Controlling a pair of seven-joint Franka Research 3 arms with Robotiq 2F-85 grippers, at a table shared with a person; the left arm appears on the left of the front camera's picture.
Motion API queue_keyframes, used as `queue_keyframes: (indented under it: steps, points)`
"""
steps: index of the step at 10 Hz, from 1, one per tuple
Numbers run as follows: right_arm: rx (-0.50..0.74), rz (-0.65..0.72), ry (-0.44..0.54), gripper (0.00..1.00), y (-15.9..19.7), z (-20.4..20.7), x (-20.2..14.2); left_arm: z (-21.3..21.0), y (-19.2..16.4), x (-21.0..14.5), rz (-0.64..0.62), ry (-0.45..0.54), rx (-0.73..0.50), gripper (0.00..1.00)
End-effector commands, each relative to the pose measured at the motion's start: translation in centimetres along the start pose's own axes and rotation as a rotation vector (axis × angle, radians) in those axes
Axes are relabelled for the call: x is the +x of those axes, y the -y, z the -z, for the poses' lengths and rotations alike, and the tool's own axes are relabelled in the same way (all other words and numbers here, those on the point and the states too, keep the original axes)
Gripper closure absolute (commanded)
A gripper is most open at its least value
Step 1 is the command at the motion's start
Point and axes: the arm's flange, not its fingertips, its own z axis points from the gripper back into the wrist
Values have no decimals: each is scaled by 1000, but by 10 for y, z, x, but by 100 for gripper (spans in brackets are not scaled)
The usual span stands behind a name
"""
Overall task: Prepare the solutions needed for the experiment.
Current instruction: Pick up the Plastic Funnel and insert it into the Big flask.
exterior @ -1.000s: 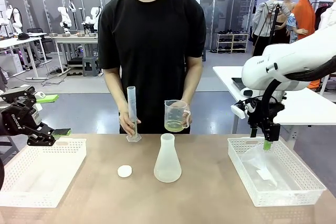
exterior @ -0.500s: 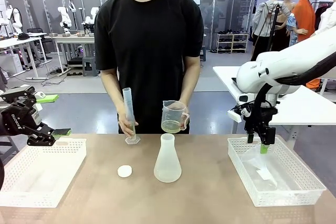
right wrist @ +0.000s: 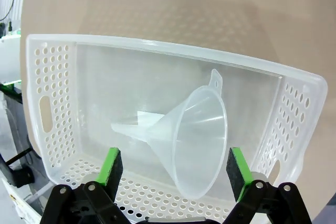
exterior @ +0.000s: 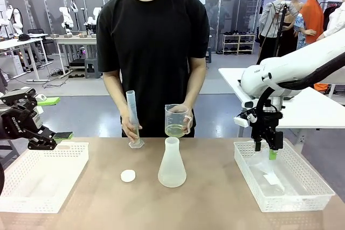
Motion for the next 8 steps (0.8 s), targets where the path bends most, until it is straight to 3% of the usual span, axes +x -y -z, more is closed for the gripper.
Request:
queue_keyframes:
  steps: [1,4,8]
  points:
    - [37,-14,5,0,11,-5,-2,0,2,0,-4,-3,-15,0]
    - [63,8,-9,16,14,-4,-3,0,2,0,-4,-3,-15,0]
    - [84,20,-26,50,15,-1,-2,0,2,0,-4,-3,-15,0]
